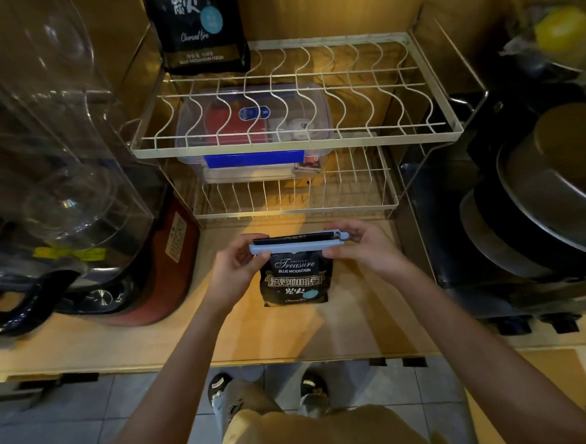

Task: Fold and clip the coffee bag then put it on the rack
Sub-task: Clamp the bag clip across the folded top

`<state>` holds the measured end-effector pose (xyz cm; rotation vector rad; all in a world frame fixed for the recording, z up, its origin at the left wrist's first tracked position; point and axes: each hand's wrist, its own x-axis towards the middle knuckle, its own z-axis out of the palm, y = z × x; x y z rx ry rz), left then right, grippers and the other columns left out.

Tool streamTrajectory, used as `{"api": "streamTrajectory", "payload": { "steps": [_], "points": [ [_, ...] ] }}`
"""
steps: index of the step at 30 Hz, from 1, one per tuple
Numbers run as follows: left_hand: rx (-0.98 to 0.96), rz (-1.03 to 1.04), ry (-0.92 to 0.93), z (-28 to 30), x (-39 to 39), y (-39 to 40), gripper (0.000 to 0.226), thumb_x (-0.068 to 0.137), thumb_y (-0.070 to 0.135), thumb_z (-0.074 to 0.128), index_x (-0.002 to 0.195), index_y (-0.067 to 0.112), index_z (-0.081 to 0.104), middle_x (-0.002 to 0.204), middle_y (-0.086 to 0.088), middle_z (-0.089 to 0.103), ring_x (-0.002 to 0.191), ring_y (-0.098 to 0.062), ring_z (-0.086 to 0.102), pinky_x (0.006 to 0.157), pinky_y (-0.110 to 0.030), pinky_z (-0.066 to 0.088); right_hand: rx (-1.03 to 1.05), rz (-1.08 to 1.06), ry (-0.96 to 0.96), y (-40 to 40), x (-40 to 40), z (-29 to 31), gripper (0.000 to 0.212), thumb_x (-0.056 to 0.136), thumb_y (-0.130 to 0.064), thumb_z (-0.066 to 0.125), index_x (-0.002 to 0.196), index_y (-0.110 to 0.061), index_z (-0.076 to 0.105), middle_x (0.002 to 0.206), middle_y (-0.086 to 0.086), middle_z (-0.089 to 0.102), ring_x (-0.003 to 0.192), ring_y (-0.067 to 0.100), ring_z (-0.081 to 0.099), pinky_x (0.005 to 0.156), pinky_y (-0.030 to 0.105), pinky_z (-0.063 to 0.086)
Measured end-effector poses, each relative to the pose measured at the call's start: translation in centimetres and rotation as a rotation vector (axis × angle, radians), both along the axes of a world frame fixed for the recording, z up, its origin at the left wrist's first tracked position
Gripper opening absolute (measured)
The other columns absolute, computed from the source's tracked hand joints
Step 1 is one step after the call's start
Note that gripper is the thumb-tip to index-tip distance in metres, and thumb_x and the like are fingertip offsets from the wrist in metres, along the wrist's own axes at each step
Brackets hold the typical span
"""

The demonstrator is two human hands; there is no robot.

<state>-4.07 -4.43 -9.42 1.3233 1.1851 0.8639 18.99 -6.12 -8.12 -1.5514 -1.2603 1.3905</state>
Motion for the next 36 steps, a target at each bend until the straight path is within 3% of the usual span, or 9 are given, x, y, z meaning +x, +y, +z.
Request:
{"api": "streamTrajectory", "payload": {
  "steps": [5,9,11,15,18,24,28,33,36],
  "points": [
    [-0.016,-0.042,0.096,1.0,0.0,0.1,0.024,0.083,0.005,0.057,0.093,0.027,0.056,0.097,0.007,0.06,0.093,-0.007,0.06,0.07,-0.013,0.054,0.003,-0.097,0.018,-0.2,-0.2,-0.5,0.038,0.067,-0.007,0.076,0.102,-0.011,0.064,0.093,-0.011,0.065,0.089,0.004,0.06,0.078,0.021,0.051],
    [0.188,-0.242,0.666,2.7,0.8,2.0,0.034,0.081,0.013,0.062,0.113,0.021,0.054,0.113,0.001,0.06,0.107,-0.017,0.055,0.087,-0.031,0.046,0.018,-0.115,0.006,0.0,-0.1,-0.7,0.036,0.065,-0.006,0.078,0.099,-0.009,0.066,0.093,-0.009,0.064,0.089,0.001,0.058,0.072,0.017,0.051],
    [0.297,-0.325,0.786,3.5,2.7,2.4,0.042,0.081,0.02,0.063,0.12,0.02,0.05,0.121,-0.002,0.059,0.111,-0.019,0.053,0.09,-0.035,0.046,0.026,-0.11,0.003,0.0,0.0,-0.8,0.036,0.064,-0.006,0.078,0.098,-0.008,0.066,0.094,-0.008,0.064,0.09,0.002,0.057,0.072,0.017,0.05],
    [0.548,-0.503,0.908,3.3,6.6,1.9,0.039,0.082,0.028,0.061,0.118,0.017,0.053,0.113,-0.007,0.06,0.103,-0.023,0.056,0.085,-0.035,0.048,0.065,-0.139,0.04,0.0,0.0,-1.3,0.036,0.062,0.0,0.079,0.095,-0.002,0.066,0.092,0.002,0.068,0.084,0.007,0.061,0.067,0.012,0.053],
    [0.537,-0.527,0.901,3.4,7.5,2.0,0.032,0.083,0.027,0.059,0.112,0.013,0.058,0.102,-0.009,0.061,0.092,-0.023,0.057,0.073,-0.03,0.043,0.089,-0.121,0.021,0.0,0.1,-1.3,0.035,0.062,0.0,0.078,0.095,-0.002,0.067,0.09,0.003,0.069,0.078,0.0,0.064,0.068,0.014,0.051],
    [0.511,-0.679,0.92,4.1,7.0,2.6,0.027,0.083,0.022,0.058,0.107,0.009,0.061,0.1,-0.011,0.064,0.089,-0.023,0.058,0.082,-0.04,0.049,0.1,0.006,0.044,-0.6,0.8,-0.7,0.035,0.072,0.002,0.07,0.107,-0.003,0.064,0.092,-0.003,0.067,0.076,-0.01,0.063,0.068,0.006,0.049],
    [0.521,-0.62,0.975,4.0,7.5,2.4,0.021,0.083,0.02,0.059,0.101,0.011,0.062,0.097,-0.01,0.065,0.086,-0.023,0.058,0.078,-0.038,0.05,0.166,0.134,-0.231,-0.6,1.6,-0.4,0.031,0.081,-0.016,0.065,0.112,-0.014,0.062,0.114,0.003,0.067,0.104,0.01,0.06,0.092,0.029,0.046],
    [0.557,-0.594,0.989,4.1,7.6,2.1,0.021,0.083,0.021,0.059,0.101,0.012,0.063,0.095,-0.009,0.065,0.085,-0.024,0.058,0.075,-0.036,0.048,0.373,0.451,-0.883,-0.5,1.8,0.4,0.027,0.091,-0.03,0.047,0.11,-0.013,0.055,0.108,0.006,0.061,0.098,0.02,0.055,0.085,0.035,0.048],
    [0.582,-0.585,0.989,3.9,7.6,1.7,0.02,0.084,0.021,0.057,0.101,0.013,0.063,0.094,-0.008,0.066,0.084,-0.024,0.058,0.074,-0.036,0.048,0.482,0.534,-0.985,-0.2,2.0,0.7,0.026,0.092,-0.029,0.045,0.104,-0.008,0.056,0.105,0.011,0.059,0.098,0.022,0.051,0.082,0.035,0.044]
  ]
}}
